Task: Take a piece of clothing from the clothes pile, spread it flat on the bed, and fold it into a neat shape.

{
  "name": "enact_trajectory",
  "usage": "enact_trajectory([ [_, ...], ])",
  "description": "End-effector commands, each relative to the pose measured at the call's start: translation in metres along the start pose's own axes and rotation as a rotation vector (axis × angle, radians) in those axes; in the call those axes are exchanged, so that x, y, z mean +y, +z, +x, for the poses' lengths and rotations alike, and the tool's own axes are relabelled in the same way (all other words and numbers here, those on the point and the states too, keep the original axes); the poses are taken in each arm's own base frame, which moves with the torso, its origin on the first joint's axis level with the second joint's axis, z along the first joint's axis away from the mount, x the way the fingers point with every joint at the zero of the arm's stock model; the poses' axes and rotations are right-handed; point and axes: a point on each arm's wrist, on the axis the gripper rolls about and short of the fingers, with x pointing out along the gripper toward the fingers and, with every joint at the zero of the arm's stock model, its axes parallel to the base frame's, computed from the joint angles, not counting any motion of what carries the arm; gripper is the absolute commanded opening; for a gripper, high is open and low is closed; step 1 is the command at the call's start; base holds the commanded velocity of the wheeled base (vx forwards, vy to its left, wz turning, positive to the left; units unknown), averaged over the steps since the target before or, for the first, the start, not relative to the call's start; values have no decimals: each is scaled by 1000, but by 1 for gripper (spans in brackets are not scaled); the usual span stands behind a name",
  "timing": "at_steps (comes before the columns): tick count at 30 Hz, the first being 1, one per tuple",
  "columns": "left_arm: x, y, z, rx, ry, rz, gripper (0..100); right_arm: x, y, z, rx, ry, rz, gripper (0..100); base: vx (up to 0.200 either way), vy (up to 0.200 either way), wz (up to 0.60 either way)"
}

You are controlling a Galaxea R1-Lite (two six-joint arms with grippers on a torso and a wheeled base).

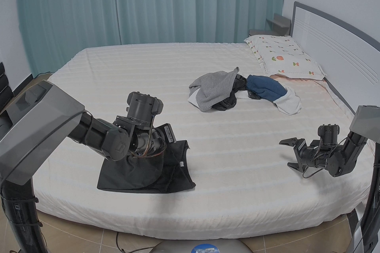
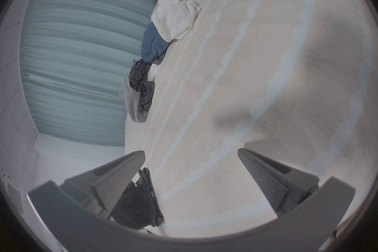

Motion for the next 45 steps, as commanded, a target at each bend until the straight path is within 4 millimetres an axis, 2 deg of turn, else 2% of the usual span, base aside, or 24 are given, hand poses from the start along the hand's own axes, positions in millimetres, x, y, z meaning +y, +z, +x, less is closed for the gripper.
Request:
enact_trajectory([
  [1, 0, -10, 16, 34, 17, 7, 0, -1, 0, 0, 1, -1, 1, 100, 0, 0, 0],
  [4, -2, -13, 21, 42, 16, 11, 0, -2, -1, 1, 3, -5, 3, 100, 0, 0, 0],
  [5, -4, -14, 22, 44, 11, 9, 100, -2, -1, 1, 4, -4, 0, 100, 0, 0, 0],
  [15, -13, -18, 15, 49, -4, -27, 100, -2, -1, 1, 4, -4, 0, 100, 0, 0, 0],
  [18, -12, -15, 6, 46, 11, -33, 100, -2, -2, 1, 6, -6, 0, 100, 0, 0, 0],
  [22, -2, -3, -15, 20, 24, -66, 100, -3, -2, 1, 8, -9, -13, 100, 0, 0, 0],
  [26, 21, -2, -23, 28, 77, -136, 100, -3, -3, 1, 8, -10, -12, 100, 0, 0, 0],
  [31, 52, 13, -27, 3, 133, -283, 100, -4, -3, 0, 10, -12, -11, 100, 0, 0, 0],
  [32, 52, 13, -27, 3, 133, -283, 100, -4, -3, 0, 10, -12, -11, 100, 0, 0, 0],
  [33, 63, 15, -27, 13, 144, -334, 100, -4, -3, 0, 11, -11, -11, 100, 0, 0, 0],
  [37, 88, 15, -30, 93, 100, -457, 100, -4, -4, 1, 12, -11, -12, 100, 0, 150, 0],
  [42, 117, 14, -28, 96, 72, -557, 100, -4, -4, 1, 14, -10, -12, 100, 0, 200, 0],
  [45, 129, 2, -26, 113, 50, -582, 100, -3, -3, 0, 24, 0, -13, 100, 0, 200, 0],
])
